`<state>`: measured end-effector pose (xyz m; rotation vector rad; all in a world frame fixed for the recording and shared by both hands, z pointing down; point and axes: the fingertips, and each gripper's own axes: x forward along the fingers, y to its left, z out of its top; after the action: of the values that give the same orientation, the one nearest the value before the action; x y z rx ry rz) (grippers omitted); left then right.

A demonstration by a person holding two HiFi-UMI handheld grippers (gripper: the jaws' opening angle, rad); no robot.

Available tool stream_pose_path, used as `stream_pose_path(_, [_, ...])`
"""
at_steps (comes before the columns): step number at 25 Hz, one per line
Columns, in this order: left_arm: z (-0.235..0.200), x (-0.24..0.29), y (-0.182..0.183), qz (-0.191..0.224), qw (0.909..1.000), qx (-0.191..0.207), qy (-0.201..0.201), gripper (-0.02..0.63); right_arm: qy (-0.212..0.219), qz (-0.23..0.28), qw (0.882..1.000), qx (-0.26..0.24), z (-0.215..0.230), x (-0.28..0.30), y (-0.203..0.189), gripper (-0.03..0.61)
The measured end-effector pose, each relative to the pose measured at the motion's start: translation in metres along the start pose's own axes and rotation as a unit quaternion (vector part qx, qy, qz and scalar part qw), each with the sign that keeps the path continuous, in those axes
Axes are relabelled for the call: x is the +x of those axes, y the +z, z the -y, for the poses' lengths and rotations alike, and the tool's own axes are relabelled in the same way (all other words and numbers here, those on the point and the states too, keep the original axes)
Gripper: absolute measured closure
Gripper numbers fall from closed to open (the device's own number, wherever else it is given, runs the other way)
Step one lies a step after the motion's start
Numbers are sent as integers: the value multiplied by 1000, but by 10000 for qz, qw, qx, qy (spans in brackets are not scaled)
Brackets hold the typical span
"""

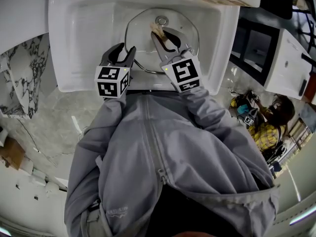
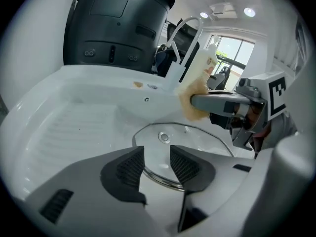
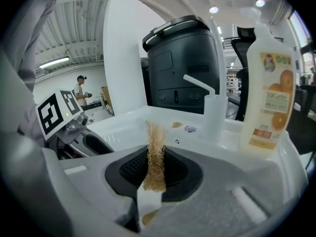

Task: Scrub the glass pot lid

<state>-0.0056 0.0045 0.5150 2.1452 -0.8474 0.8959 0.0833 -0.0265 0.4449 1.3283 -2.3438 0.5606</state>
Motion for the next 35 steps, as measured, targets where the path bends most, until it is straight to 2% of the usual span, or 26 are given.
stream_pose_path(7, [-6, 11, -19, -623, 9972, -399, -63, 471, 542, -590, 9955, -504, -9, 41, -19, 525])
stream_pose_path(11, [-10, 15, -24, -835, 9960, -323, 47, 470, 882, -732, 9891, -929, -22, 56, -23, 526])
stream_pose_path(14, [-14, 17, -27, -1020, 9944, -198, 198, 476, 1216, -1193, 9759, -1361, -33, 69, -42, 525])
stream_pose_path(17, [-16, 17, -29, -1104, 9935, -77, 278, 522, 1389, -1545, 9626, -1740, -37, 81, -59, 526])
stream_pose_path(23, [-14, 18, -29, -1146, 9928, 149, 308, 545, 1486, -1961, 9472, -2057, -32, 102, -75, 525])
stream_pose_path(27, [-15, 18, -28, -1109, 9932, 165, 311, 545, 1494, -2251, 9342, -2329, -28, 114, -81, 526])
stream_pose_path(29, [-15, 17, -28, -1095, 9934, 159, 310, 546, 1509, -2398, 9235, -2585, -28, 119, -84, 526])
stream_pose_path(33, [-16, 17, -28, -1052, 9939, 114, 320, 546, 1628, -2723, 8945, -3151, -27, 128, -93, 526])
stream_pose_path(35, [-16, 16, -28, -1037, 9940, 98, 333, 546, 1766, -2845, 8886, -3134, -29, 131, -98, 526])
